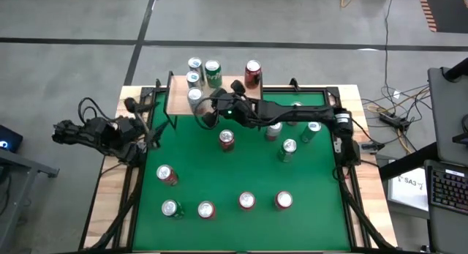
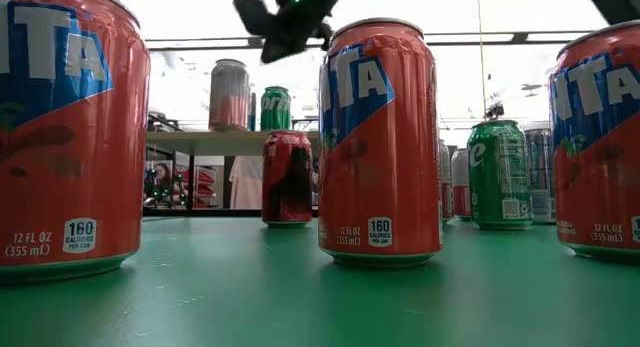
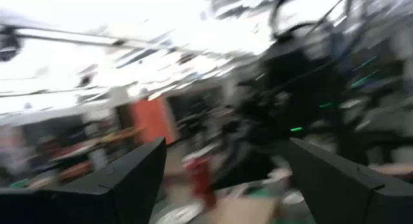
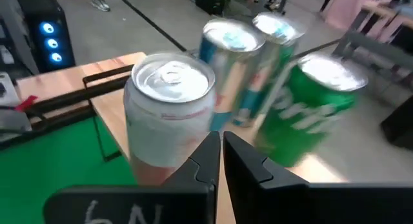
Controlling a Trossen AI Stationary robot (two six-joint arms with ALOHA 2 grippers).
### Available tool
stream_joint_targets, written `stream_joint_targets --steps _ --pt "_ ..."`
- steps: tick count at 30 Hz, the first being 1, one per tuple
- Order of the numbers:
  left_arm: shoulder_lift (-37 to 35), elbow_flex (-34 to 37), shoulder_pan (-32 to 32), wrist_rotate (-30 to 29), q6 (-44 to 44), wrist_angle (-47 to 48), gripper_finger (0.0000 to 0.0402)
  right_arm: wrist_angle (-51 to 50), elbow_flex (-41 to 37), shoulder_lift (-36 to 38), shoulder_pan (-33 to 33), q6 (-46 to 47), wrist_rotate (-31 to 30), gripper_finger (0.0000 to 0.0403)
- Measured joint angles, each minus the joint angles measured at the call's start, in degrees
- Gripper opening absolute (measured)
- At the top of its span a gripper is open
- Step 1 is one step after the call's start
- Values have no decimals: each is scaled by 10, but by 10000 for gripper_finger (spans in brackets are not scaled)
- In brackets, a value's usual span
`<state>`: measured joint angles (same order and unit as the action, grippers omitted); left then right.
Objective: Place canned beverage on shelf
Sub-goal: Put the green can on the shelf
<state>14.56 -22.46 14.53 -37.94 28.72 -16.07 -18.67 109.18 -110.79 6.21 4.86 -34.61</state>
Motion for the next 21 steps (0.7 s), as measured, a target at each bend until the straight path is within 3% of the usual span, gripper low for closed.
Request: stream_joint_targets --steps 7,14,21 --pt "135 0 0 -10 -35 -101 306 -119 0 85 -43 -54 -9 12" --pt "289 0 -2 -145 -38 -248 306 -172 -4 132 -66 -86 -11 12" --pt "379 -20 -11 -153 -111 -260 306 -190 -5 135 -65 -122 -10 12"
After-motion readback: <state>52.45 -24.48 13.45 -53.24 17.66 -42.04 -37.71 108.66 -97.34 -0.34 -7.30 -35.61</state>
